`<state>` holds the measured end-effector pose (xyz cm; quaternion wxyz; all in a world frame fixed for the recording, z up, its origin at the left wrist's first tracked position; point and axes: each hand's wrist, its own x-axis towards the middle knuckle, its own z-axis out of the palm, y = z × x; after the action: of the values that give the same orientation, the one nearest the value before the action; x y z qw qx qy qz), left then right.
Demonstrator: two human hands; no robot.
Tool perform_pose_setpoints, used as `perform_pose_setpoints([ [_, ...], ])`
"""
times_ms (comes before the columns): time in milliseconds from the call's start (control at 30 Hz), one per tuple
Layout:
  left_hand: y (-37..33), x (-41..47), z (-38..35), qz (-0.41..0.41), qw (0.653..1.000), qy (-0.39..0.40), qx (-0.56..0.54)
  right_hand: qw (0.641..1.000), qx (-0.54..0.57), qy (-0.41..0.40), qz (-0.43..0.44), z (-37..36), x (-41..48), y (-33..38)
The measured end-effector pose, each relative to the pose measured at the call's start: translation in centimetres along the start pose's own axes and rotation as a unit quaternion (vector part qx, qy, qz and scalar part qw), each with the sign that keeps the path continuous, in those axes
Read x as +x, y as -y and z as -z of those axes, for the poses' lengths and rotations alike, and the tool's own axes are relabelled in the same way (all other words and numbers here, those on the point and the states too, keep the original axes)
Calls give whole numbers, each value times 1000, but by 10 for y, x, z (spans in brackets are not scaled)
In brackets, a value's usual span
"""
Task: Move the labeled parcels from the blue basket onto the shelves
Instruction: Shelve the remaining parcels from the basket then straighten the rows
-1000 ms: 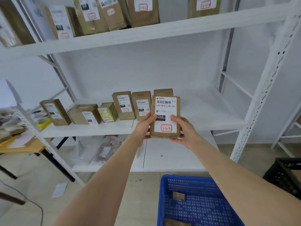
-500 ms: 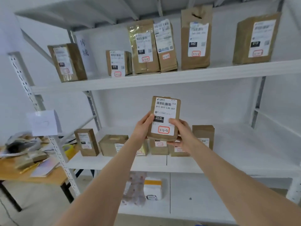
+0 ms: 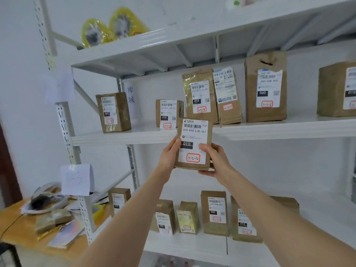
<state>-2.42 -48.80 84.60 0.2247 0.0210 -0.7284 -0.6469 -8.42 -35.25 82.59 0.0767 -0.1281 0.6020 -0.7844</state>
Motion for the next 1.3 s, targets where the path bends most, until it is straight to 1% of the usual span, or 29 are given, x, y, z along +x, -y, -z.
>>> perform_pose_setpoints([
  [300,-43,48,53,-83,996,-18,8,996,-7,-5,93,-69,36,46],
  [567,-47,107,137,-136,991,15,-7,988,-19,-43,150,-161,73,49],
  [767,-45,152,191,-151,987,49,-23,983,-24,-86,160,-219,93,48],
  [900,-40,164,208,-154,985,65,-27,979,-39,-108,168,-236,100,47],
  [1033,-39,166,223,-153,983,94,-48,980,-62,-98,162,-246,104,45],
  [1167,-40,163,234,-158,982,85,-51,979,-86,-73,168,-254,100,46],
  [1300,-45,156,244,-163,984,66,-40,976,-92,-54,192,-261,97,48],
])
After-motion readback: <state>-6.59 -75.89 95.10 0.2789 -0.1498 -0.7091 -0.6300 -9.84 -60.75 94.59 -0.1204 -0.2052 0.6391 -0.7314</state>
